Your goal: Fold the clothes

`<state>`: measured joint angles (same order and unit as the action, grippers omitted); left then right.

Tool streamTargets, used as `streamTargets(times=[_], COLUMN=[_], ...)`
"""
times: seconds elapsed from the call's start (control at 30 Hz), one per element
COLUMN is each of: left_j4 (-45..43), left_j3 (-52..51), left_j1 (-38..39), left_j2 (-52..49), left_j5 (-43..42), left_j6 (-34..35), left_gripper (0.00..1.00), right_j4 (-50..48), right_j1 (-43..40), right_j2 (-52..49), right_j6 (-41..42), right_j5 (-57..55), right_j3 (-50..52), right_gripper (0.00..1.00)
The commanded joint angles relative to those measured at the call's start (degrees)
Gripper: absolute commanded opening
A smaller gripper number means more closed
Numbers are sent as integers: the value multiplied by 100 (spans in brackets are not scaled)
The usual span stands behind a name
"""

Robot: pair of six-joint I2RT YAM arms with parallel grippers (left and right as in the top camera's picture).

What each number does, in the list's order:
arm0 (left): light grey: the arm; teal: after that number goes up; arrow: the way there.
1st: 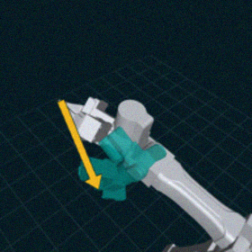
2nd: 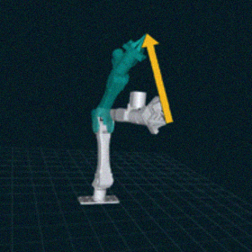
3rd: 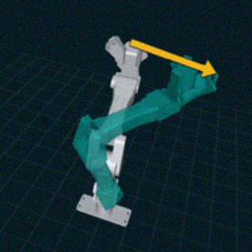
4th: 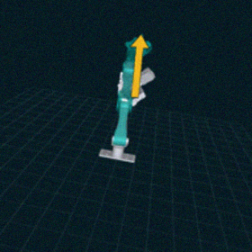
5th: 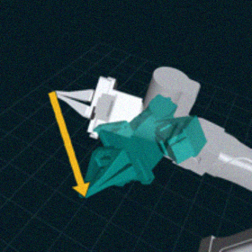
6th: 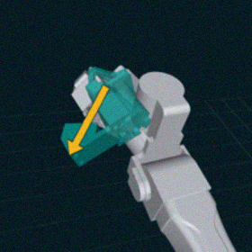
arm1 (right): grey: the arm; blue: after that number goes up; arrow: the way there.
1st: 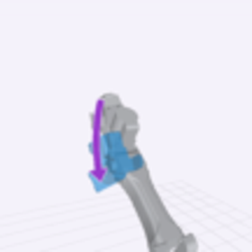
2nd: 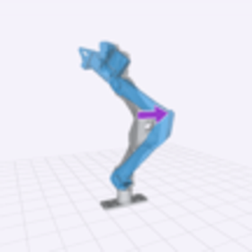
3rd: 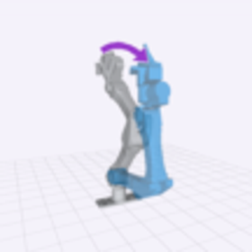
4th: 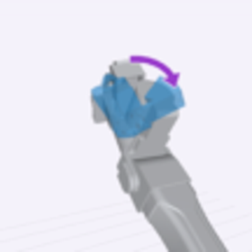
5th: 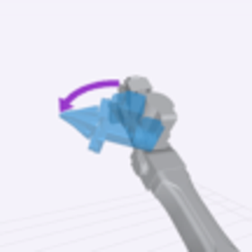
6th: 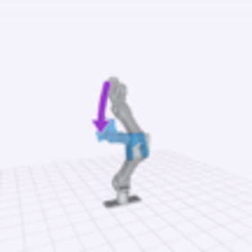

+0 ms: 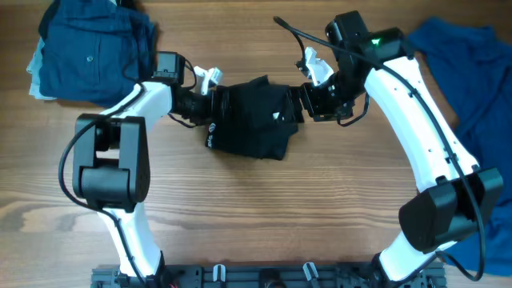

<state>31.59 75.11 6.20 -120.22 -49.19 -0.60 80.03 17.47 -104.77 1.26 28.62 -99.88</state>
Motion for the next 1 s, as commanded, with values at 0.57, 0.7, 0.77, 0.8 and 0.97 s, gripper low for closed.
streamTargets(times=[0.57,0.7,0.77,0.8,0.97], left_j4=[-656,-739,-734,-717,-675], left_j3=[-166,109,339,546,1338], left_j1=[258,201,146,94,-234], left_j2=[-354,-354,-354,-354,-354], left_j5=[470,647,704,782,1484], left_j6=[109,107,109,109,240], left_gripper=[4,4,4,4,4], right_j4=[98,105,105,120,271], right_j1=[35,35,35,35,35], right_j2=[111,111,111,111,111], right_j6=[44,42,44,44,52], right_j5=[-39,-39,-39,-39,-203], right_j3=[26,26,26,26,26], right_gripper=[99,99,100,100,100])
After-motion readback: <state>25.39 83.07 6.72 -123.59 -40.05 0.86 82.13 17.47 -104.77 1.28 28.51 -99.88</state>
